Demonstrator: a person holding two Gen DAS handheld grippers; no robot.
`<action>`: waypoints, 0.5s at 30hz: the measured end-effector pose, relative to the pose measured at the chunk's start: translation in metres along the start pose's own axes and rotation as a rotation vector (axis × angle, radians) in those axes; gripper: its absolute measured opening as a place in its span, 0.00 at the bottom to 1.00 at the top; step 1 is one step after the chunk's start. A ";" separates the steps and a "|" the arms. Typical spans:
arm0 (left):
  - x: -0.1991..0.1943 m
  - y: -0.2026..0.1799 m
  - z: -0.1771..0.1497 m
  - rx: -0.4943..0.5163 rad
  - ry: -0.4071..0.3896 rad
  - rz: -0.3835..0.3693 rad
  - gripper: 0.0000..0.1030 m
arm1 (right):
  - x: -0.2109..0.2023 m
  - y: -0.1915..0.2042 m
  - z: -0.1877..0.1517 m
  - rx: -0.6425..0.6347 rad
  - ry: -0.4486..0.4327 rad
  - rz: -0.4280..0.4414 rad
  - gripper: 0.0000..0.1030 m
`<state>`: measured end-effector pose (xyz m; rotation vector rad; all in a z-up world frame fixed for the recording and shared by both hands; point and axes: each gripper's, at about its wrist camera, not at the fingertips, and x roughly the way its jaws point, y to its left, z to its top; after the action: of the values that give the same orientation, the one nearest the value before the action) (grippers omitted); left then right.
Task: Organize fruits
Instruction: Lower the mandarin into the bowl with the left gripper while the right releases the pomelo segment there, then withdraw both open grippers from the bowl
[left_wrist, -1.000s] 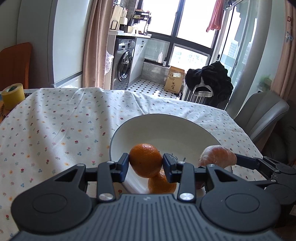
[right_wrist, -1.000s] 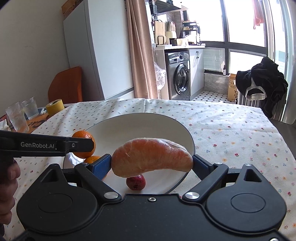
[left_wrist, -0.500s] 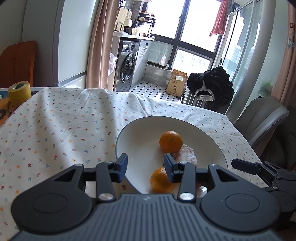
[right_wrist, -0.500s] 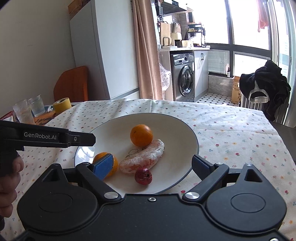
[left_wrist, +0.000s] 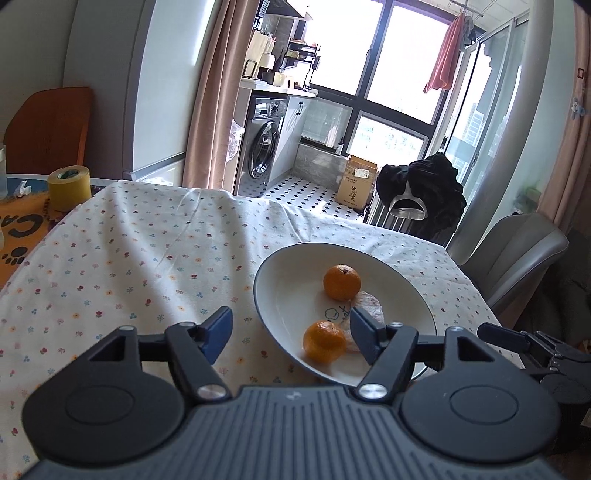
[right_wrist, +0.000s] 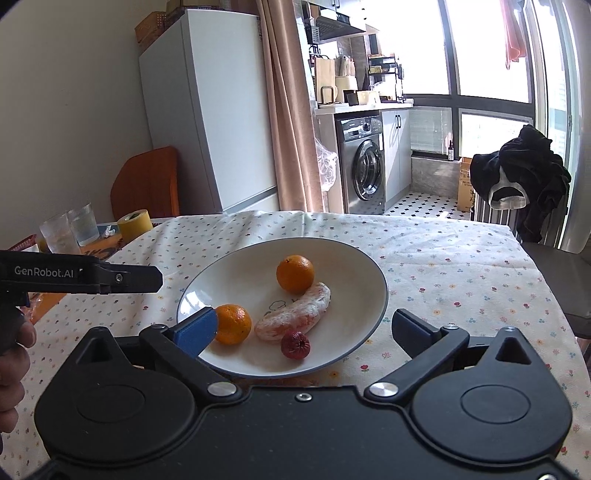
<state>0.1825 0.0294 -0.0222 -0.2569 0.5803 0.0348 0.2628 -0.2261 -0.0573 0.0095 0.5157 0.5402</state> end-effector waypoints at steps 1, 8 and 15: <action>-0.004 0.001 -0.001 -0.004 -0.004 0.000 0.70 | -0.002 0.001 0.000 0.001 -0.002 -0.002 1.00; -0.027 0.008 -0.005 -0.023 -0.018 0.011 0.84 | -0.020 0.006 0.002 0.020 -0.017 0.012 1.00; -0.048 0.010 -0.011 -0.025 -0.039 0.038 0.96 | -0.034 0.014 0.003 0.020 -0.027 0.037 1.00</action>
<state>0.1351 0.0386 -0.0075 -0.2686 0.5460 0.0840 0.2324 -0.2300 -0.0365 0.0450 0.4949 0.5703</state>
